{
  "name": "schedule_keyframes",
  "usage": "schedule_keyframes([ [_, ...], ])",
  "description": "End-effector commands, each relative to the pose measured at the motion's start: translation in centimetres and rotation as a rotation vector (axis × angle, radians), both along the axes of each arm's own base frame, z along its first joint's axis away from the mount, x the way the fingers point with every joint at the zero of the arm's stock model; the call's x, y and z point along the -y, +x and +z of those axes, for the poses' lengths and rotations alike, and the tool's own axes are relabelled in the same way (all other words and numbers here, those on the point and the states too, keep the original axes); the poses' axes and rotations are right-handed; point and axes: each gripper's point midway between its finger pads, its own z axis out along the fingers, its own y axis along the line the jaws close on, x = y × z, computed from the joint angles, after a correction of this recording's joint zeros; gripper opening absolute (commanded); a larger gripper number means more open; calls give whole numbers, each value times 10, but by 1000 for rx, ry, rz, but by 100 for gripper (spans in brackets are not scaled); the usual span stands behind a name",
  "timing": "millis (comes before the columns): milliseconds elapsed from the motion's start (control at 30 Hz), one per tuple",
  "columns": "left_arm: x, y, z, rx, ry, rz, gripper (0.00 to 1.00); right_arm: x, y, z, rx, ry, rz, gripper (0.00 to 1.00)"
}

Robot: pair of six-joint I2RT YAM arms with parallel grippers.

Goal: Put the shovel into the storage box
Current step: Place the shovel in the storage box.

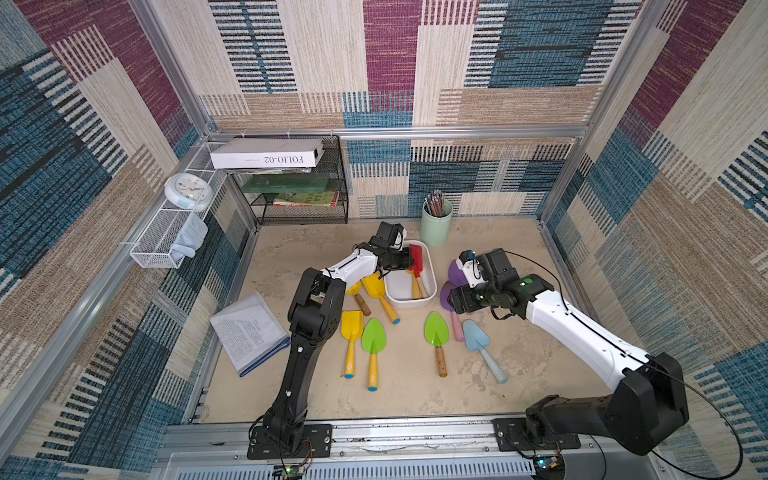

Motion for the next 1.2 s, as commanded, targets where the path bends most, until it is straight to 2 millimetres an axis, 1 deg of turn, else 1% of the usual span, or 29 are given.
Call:
schedule_keyframes([
  [0, -2, -2, -8, -25, 23, 5, 14, -3, 2, 3, 9, 9, 8, 87],
  [100, -4, -2, -12, -33, 32, 11, 15, -3, 2, 3, 7, 10, 9, 87],
  [167, -4, -2, -13, -37, 38, 14, 19, -2, 1, 2, 5, 7, 8, 87],
  [233, -5, -2, -14, -43, 43, 17, 28, -2, 1, 2, 4, 7, 8, 87],
  [367, -8, -3, -11, -45, 57, 23, 49, -3, 0, 2, 0, 8, 12, 87],
  [467, -10, -3, -5, -36, 65, 27, 57, -2, 0, 1, -3, 4, 12, 87],
  [600, -11, -4, 5, -29, 74, 27, 60, 1, 1, -1, 1, -11, 0, 87],
  [700, -12, -6, 18, -13, 74, 25, 61, 8, 4, -5, 2, -42, -38, 87],
  [767, -12, -8, 28, 2, 74, 22, 62, 17, 7, -11, 0, -76, -87, 86],
  [900, -9, -14, 48, 28, 63, 7, 65, 29, 9, -31, -35, -150, -133, 84],
  [1033, -2, -26, 71, 64, 32, -15, 67, 37, 11, -54, -93, -224, -163, 81],
  [1167, 0, -42, 91, 98, -2, -31, 68, 44, 15, -74, -133, -285, -188, 73],
])
